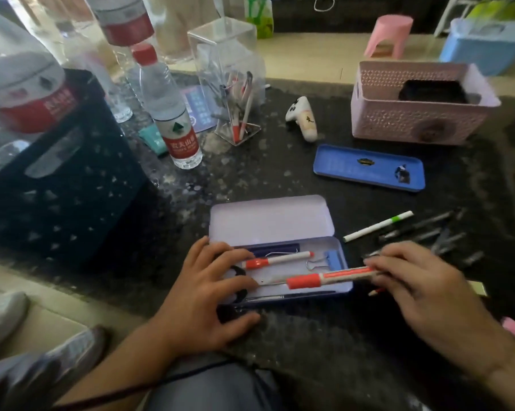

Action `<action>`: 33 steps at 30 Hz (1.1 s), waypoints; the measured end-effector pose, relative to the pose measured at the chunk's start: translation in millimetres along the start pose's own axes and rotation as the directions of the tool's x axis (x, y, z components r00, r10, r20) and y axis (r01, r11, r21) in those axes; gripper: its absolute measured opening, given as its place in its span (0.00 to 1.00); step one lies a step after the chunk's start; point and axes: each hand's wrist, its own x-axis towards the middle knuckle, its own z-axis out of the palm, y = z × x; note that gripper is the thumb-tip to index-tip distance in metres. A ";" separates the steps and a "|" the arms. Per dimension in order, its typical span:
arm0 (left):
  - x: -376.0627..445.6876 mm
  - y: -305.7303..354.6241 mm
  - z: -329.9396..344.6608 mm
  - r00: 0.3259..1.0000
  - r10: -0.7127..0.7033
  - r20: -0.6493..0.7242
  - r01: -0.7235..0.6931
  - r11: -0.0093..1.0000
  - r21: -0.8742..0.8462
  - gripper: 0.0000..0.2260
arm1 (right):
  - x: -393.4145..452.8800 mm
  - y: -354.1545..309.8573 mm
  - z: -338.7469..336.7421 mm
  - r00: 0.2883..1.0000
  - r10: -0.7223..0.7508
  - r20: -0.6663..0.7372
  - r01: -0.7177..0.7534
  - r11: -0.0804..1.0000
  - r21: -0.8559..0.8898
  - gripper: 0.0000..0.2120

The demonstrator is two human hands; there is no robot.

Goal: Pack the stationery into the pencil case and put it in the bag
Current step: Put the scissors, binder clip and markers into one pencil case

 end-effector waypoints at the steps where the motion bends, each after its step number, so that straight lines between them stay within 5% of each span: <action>1: -2.7 -0.6 0.9 1.000 -0.012 -0.004 0.012 1.000 0.004 0.16 | 1.4 -5.1 10.8 0.998 -0.027 0.049 0.029 0.998 -0.053 0.10; 6: -11.2 -0.8 2.1 0.998 -0.060 -0.032 0.058 0.997 -0.044 0.18 | 8.6 -7.9 32.6 0.987 -0.014 0.163 0.040 0.986 -0.162 0.13; 20: -2.7 5.5 9.5 0.998 0.050 0.037 -0.050 0.999 -0.010 0.23 | 2.1 -11.3 25.2 0.985 -0.089 0.151 0.121 0.967 -0.224 0.15; 23: -2.0 5.4 7.3 0.998 0.042 0.040 -0.042 0.999 -0.007 0.24 | -11.2 11.4 -8.2 0.997 0.069 -0.041 -0.073 0.993 -0.094 0.13; 25: -1.8 5.0 7.1 0.998 0.043 0.041 -0.043 0.999 -0.005 0.24 | -33.0 44.9 -32.5 0.968 0.246 -0.057 -0.252 0.942 -0.221 0.18; 29: -2.4 4.6 9.4 0.998 0.050 0.039 -0.050 0.999 -0.012 0.23 | -80.5 88.1 -51.2 0.717 0.696 0.048 -0.587 0.638 -0.499 0.27; 31: -2.4 5.0 9.4 0.998 0.050 0.029 -0.050 0.999 -0.019 0.23 | -99.0 93.0 -49.2 0.661 0.745 0.088 -0.606 0.599 -0.523 0.27; 33: -2.4 5.1 8.5 0.998 0.055 0.018 -0.055 0.998 -0.028 0.23 | -112.9 100.8 -45.5 0.668 0.739 0.086 -0.627 0.622 -0.469 0.17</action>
